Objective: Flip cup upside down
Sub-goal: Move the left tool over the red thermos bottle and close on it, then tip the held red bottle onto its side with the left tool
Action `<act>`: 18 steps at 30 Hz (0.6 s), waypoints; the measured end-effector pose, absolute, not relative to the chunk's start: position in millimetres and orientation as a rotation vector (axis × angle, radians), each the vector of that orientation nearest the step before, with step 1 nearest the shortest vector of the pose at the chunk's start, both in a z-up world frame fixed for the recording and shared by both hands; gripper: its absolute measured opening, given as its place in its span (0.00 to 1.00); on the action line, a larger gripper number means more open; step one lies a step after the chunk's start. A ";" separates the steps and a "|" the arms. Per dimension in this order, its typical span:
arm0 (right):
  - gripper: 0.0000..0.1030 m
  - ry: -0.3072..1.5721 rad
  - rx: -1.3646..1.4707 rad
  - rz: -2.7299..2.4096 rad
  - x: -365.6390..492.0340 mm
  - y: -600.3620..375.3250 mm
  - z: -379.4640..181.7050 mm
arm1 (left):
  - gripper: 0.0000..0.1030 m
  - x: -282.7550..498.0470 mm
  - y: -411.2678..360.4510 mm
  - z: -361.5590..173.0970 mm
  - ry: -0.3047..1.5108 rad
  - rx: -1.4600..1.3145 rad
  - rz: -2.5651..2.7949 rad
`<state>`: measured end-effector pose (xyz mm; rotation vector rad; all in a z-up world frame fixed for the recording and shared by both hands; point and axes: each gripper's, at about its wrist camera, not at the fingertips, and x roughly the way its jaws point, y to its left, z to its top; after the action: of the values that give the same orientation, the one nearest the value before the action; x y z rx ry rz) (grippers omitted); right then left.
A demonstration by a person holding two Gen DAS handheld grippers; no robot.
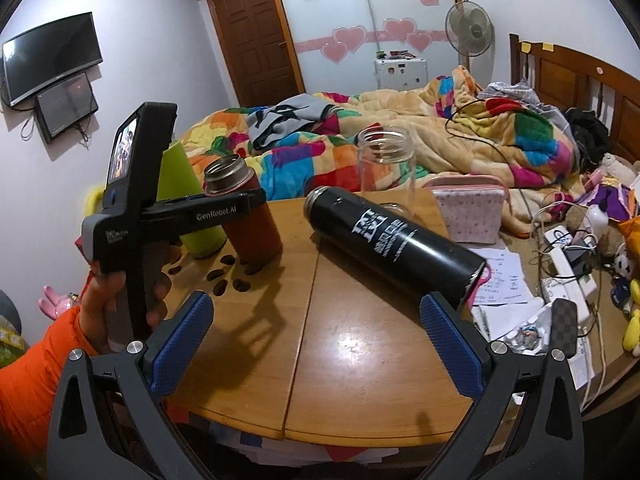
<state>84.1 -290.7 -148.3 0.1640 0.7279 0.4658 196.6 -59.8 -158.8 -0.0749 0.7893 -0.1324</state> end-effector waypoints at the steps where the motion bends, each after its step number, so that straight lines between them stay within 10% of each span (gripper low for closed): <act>1: 1.00 0.726 0.167 0.473 84.5 -289.6 -148.8 | 0.59 192.5 -58.8 -157.8 0.793 -0.076 -0.146; 18: 1.00 0.734 -0.017 0.713 76.2 -212.1 -196.8 | 0.59 94.3 -50.1 -145.9 0.926 -0.101 -0.454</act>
<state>76.2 -212.1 -196.8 -0.0166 0.7343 0.7125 94.3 -50.1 -145.9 -0.1008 0.9255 -0.4540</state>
